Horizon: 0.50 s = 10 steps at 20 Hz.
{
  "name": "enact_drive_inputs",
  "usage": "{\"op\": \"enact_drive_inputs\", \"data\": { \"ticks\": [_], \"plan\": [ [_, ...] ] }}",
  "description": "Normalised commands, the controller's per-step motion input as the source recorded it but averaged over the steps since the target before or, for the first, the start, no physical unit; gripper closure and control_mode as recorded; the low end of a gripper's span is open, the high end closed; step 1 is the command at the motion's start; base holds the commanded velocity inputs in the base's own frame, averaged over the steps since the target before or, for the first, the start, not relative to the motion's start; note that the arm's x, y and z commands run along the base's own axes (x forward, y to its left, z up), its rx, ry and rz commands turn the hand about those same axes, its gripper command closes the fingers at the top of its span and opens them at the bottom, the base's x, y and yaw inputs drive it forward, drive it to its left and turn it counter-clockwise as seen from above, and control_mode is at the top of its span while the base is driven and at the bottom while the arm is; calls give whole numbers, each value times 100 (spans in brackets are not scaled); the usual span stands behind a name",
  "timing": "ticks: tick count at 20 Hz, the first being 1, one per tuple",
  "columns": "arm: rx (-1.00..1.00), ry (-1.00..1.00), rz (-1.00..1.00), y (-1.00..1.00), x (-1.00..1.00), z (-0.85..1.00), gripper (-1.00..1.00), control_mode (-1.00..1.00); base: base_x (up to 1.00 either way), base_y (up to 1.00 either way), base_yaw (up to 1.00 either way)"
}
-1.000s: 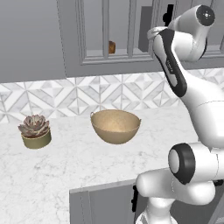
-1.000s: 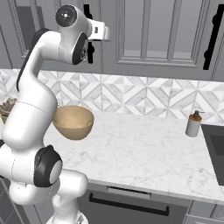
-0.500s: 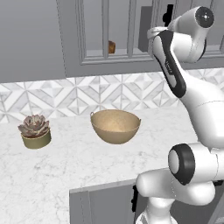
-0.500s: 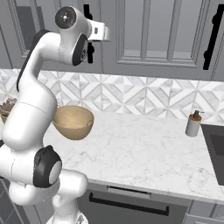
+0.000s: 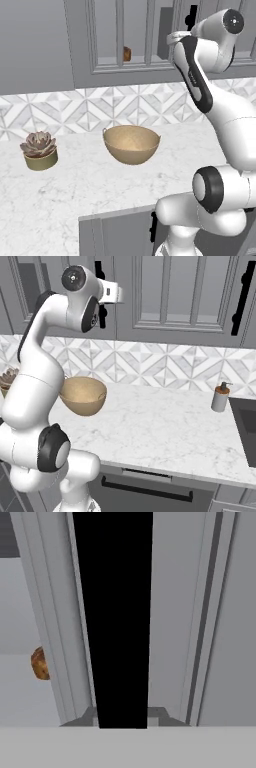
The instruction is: Open the cabinet, pick up the bread from the cabinet and place it in the basket. Then move the basket to the dining counter.
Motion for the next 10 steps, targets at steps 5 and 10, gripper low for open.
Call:
{"op": "enact_drive_inputs", "data": {
  "ticks": [5,10],
  "plan": [
    [2,0,18,89,-33,0,100,-100,0,0,0],
    [0,-4,15,100,-78,8,100,-100,0,0,0]
  ]
}}
